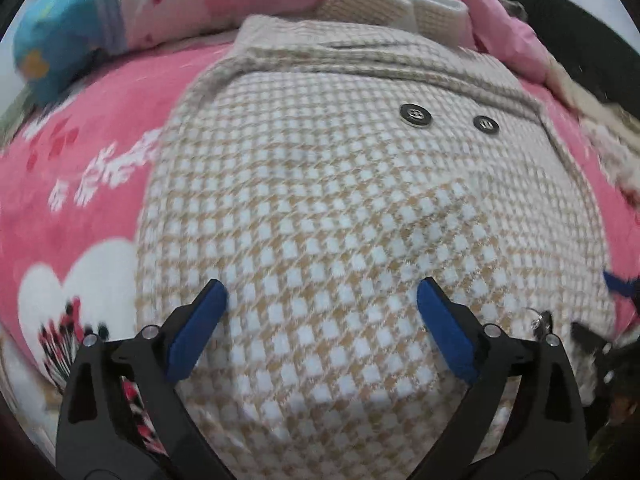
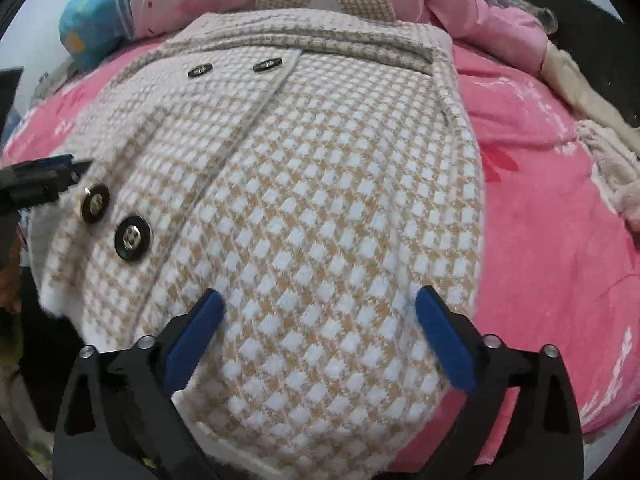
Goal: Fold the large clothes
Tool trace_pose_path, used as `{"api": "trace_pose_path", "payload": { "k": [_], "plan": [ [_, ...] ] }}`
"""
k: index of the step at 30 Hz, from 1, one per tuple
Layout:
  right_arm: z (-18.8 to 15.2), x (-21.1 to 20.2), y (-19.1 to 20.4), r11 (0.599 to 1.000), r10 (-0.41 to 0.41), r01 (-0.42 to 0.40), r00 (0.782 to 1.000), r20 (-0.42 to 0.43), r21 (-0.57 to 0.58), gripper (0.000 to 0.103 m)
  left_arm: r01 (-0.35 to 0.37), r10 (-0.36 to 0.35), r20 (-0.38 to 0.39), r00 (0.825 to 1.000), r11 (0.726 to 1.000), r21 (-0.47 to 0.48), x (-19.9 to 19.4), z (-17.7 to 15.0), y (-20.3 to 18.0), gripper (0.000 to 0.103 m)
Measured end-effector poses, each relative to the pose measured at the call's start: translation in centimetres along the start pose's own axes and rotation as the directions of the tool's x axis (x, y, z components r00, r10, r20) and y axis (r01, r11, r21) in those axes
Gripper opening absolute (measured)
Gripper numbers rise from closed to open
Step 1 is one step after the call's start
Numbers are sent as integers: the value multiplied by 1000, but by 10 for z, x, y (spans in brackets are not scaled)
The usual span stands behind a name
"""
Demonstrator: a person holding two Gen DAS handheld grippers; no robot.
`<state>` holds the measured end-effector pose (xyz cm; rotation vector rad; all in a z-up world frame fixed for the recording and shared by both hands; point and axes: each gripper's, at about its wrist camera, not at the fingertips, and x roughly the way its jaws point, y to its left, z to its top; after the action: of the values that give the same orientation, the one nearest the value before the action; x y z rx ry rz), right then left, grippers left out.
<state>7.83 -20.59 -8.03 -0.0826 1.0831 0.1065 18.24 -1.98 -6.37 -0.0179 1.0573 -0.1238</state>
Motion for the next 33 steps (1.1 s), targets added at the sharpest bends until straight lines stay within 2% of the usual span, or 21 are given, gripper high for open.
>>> {"api": "trace_pose_path", "payload": {
  "k": [4,11,16,25,33],
  "plan": [
    [-6,0,-4,999,20,-20,1000,0,26,97,-30,30,2,1000,999,-22,2,-5,-2,95],
    [-18,-2,-15,997,74,-75,996,47,31,97,-73,69,-51,996,994,-87,2,-2,-2,95],
    [-15,-3,-13,997,62,-62,998,2,49,97,-88,83,-49,995,990,-110,1,-4,-4,95],
    [-5,-1,-8,998,44,-41,997,-59,52,97,-86,79,-74,994,992,-98,3,-2,-2,95],
    [-5,-1,-8,998,45,-43,998,-35,55,97,-118,113,-58,992,988,-100,7,-1,-5,97]
  ]
}}
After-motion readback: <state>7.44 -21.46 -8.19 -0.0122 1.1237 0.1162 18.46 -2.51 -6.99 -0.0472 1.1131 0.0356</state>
